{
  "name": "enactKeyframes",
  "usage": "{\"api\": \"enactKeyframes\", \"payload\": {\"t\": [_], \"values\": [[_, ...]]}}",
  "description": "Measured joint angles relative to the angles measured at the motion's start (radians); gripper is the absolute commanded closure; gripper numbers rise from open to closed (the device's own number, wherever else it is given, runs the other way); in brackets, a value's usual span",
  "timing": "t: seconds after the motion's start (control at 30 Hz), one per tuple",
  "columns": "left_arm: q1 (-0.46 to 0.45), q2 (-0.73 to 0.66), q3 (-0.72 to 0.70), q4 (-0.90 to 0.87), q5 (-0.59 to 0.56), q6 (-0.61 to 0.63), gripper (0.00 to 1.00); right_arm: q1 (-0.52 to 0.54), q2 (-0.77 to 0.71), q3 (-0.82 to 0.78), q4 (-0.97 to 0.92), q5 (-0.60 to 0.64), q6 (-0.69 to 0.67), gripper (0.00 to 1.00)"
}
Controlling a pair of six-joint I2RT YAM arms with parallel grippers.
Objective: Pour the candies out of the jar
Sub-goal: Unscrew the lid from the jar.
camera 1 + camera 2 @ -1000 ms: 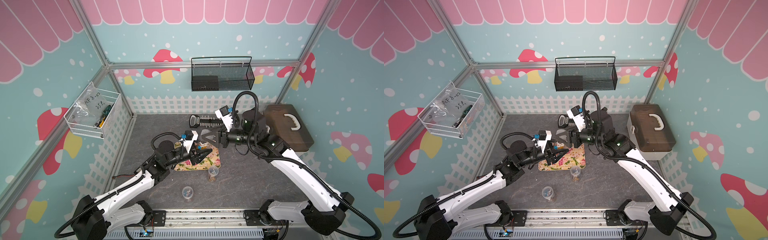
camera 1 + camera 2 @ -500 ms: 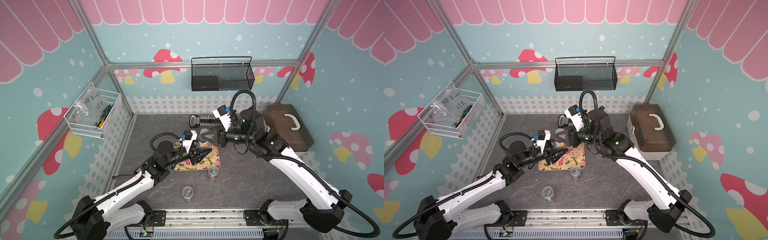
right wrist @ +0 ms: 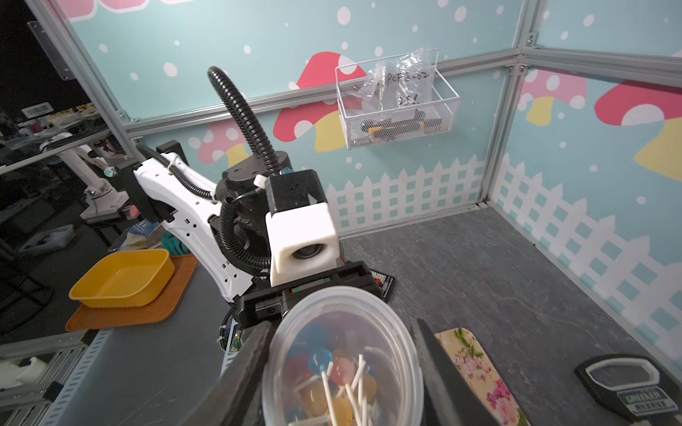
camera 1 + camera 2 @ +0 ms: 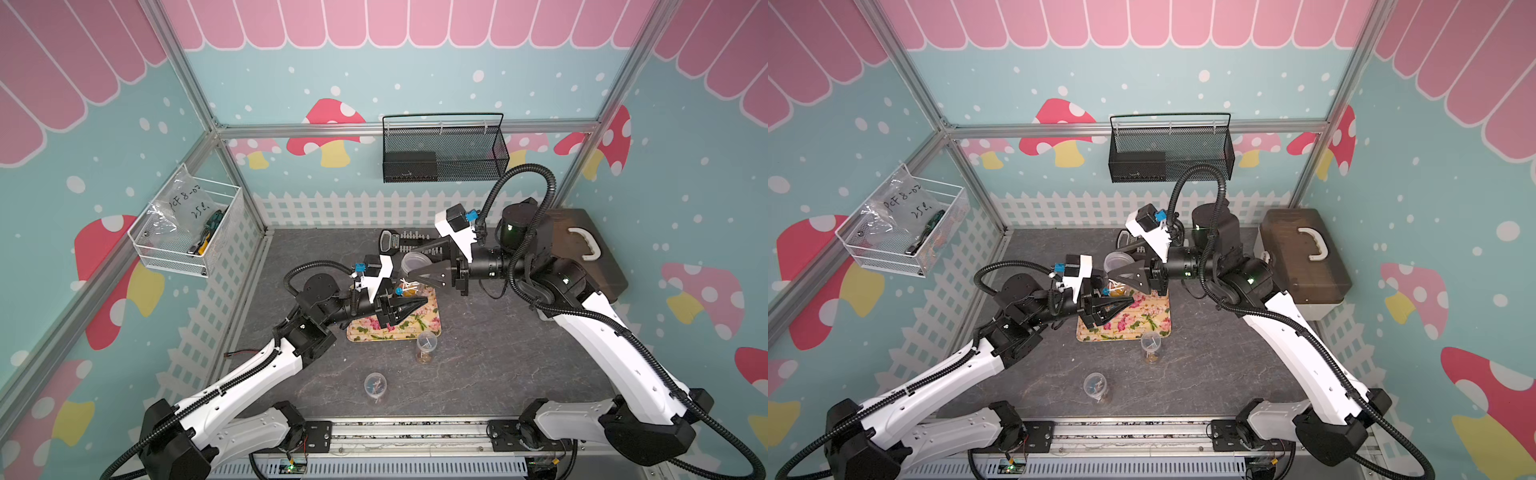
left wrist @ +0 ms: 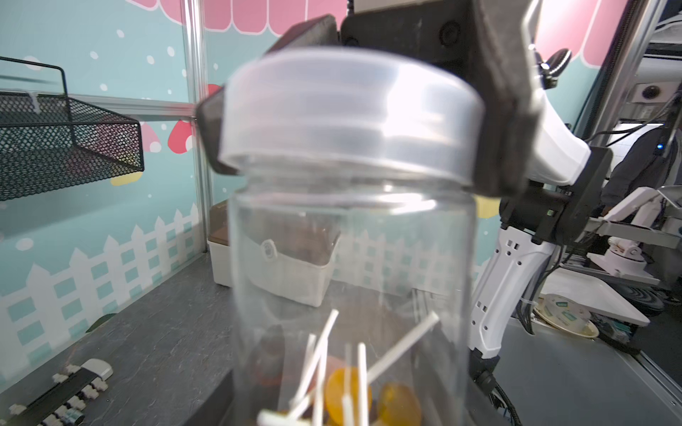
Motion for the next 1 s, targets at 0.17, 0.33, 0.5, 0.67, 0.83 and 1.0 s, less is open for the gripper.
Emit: {"api": "enactKeyframes", "payload": {"t": [0.17,0.33,0.5,0.67,0.83,1.0], "values": [[0.0,-0.002,-0.001,-0.003,0.01,0.001,0.47,-0.009,0.007,0.0,0.001,-0.037,-0.02,0.64],[0.0,-0.002,-0.01,0.005,0.002,0.0,0.47,-0.011,0.013,0.001,-0.006,-0.038,-0.02,0.48],[-0.001,-0.002,-0.028,0.006,-0.029,-0.016,0.47,-0.004,0.011,0.0,-0.019,-0.012,-0.026,0.22],[-0.001,-0.002,-0.047,0.002,-0.055,-0.024,0.47,-0.003,-0.026,-0.036,-0.014,0.05,0.011,0.19],[-0.001,-0.002,-0.072,0.002,-0.082,-0.026,0.47,-0.002,-0.06,-0.047,-0.006,0.1,0.08,0.18],[-0.001,-0.002,-0.089,0.001,-0.113,-0.026,0.47,-0.002,-0.072,-0.064,0.005,0.155,0.132,0.21]]}}
